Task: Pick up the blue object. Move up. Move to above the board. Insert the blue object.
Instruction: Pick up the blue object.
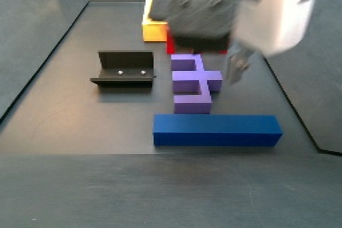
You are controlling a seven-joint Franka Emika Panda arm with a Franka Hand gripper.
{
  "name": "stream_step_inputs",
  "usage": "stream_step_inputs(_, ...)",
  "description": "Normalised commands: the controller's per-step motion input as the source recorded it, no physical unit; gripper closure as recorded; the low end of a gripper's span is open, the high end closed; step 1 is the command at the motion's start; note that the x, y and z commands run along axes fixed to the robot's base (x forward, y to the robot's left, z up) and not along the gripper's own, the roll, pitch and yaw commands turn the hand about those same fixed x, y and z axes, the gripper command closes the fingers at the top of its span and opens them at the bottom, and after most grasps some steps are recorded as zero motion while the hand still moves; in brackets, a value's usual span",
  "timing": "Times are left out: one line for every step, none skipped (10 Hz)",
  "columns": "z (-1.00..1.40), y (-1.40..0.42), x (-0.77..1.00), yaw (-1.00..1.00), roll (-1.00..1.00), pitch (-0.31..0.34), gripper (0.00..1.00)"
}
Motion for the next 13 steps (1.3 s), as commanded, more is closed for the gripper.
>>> stream_step_inputs(-0.65, 0.24, 0.5, -0.67, 0.02, 0.007, 0.0)
stream_step_inputs(-0.63, 0.48, 0.16, -0.57, 0.0, -0.013, 0.0)
stream_step_inputs(-0.43, 0.33, 0.0, -0.61, -0.09, -0.066, 0.0)
stream_step_inputs(-0.17, 0.28, -0.24, -0.5, -0.18, -0.129, 0.0)
stream_step_inputs(-0.07, 0.22, -0.16, -0.49, -0.27, -0.199, 0.0)
stream_step_inputs(-0.03, 0.17, -0.28, -0.46, -0.32, -0.227, 0.0)
stream_step_inputs(-0.03, 0.22, -0.31, -0.38, -0.37, -0.25, 0.0)
stream_step_inputs(-0.13, 0.32, -0.24, -0.32, -0.35, -0.254, 0.0)
stream_step_inputs(-0.23, 0.22, -0.07, -0.27, -0.07, -0.104, 0.0)
stream_step_inputs(-0.32, 0.05, -0.09, -0.17, 0.0, -0.084, 0.0)
stream_step_inputs(-0.41, -0.03, 0.0, -0.11, 0.11, -0.046, 0.0)
stream_step_inputs(-0.43, -0.09, 0.0, -0.09, 0.16, -0.041, 0.0)
stream_step_inputs(-0.35, 0.0, 0.0, -0.12, 0.15, 0.0, 0.0)
